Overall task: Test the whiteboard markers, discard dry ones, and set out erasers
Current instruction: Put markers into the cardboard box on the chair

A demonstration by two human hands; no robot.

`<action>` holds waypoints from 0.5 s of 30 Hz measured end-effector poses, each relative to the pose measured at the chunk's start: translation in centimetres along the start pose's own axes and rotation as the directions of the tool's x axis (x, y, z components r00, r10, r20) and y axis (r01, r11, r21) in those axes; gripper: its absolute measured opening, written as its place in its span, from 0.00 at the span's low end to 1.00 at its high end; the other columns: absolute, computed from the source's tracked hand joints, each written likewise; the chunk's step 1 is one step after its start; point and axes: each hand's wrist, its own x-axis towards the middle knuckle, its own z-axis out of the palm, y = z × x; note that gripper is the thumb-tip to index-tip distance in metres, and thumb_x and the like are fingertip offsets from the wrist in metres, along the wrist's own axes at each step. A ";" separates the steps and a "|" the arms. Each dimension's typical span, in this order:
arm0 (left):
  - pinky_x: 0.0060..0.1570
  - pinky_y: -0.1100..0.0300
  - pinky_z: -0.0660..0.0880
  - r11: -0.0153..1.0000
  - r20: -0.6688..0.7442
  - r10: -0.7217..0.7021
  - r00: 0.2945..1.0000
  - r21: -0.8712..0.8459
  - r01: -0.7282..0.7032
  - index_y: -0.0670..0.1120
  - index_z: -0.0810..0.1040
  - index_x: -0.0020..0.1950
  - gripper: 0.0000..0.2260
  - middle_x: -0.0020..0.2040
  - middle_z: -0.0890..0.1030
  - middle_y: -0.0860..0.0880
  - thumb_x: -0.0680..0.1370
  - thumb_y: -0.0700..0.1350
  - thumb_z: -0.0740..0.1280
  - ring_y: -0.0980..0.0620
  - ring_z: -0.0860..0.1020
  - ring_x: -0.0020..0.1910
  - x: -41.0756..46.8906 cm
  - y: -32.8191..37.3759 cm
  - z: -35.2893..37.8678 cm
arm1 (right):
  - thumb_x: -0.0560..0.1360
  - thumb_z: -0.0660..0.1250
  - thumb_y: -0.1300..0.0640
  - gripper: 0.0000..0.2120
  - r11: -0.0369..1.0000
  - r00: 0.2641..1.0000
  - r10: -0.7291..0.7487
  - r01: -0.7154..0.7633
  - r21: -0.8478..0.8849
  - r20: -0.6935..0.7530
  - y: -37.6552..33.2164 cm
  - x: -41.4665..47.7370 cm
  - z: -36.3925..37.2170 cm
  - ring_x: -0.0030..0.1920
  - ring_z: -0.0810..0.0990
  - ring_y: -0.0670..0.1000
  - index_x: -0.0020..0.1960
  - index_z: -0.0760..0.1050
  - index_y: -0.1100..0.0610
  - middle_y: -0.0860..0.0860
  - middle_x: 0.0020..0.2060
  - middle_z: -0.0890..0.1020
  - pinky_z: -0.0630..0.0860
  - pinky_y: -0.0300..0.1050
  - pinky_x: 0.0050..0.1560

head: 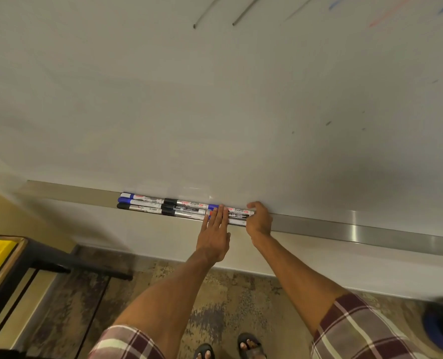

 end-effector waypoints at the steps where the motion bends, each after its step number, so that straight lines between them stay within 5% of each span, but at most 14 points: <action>1: 0.76 0.50 0.37 1.000 0.001 -0.002 1.000 0.002 0.002 0.44 0.36 0.79 0.29 0.79 0.36 0.45 0.85 0.51 0.50 0.47 0.36 0.78 0.0 0.0 0.0 | 0.76 0.59 0.67 0.13 0.998 1.000 -0.021 0.020 -0.052 -0.006 0.3 0.2 -0.1 0.51 0.78 0.55 0.58 0.74 0.58 0.57 0.52 0.79 0.71 0.39 0.46; 8: 0.75 0.50 0.37 1.000 -0.014 -0.013 1.000 0.005 0.013 0.43 0.39 0.79 0.29 0.79 0.39 0.45 0.85 0.53 0.49 0.47 0.39 0.78 0.4 0.0 -0.3 | 0.77 0.56 0.71 0.09 0.991 0.998 -0.052 0.048 -0.123 -0.036 1.2 0.2 -0.5 0.41 0.77 0.52 0.50 0.74 0.64 0.58 0.46 0.77 0.68 0.31 0.34; 13: 0.76 0.50 0.38 1.000 -0.006 -0.006 1.000 -0.004 0.006 0.43 0.39 0.79 0.29 0.80 0.40 0.45 0.84 0.53 0.49 0.47 0.39 0.78 0.4 -0.1 -0.3 | 0.76 0.58 0.67 0.10 0.972 0.997 -0.083 0.080 -0.222 -0.006 1.7 0.4 -0.5 0.50 0.76 0.54 0.55 0.72 0.61 0.56 0.49 0.76 0.68 0.35 0.45; 15: 0.76 0.50 0.38 1.000 -0.004 -0.004 1.000 -0.011 0.004 0.43 0.39 0.79 0.29 0.80 0.40 0.45 0.85 0.53 0.49 0.48 0.39 0.78 0.4 -0.1 -0.3 | 0.77 0.55 0.69 0.08 0.973 0.995 -0.093 0.081 -0.217 -0.045 1.5 0.1 -0.4 0.40 0.75 0.50 0.49 0.72 0.60 0.57 0.46 0.75 0.68 0.28 0.33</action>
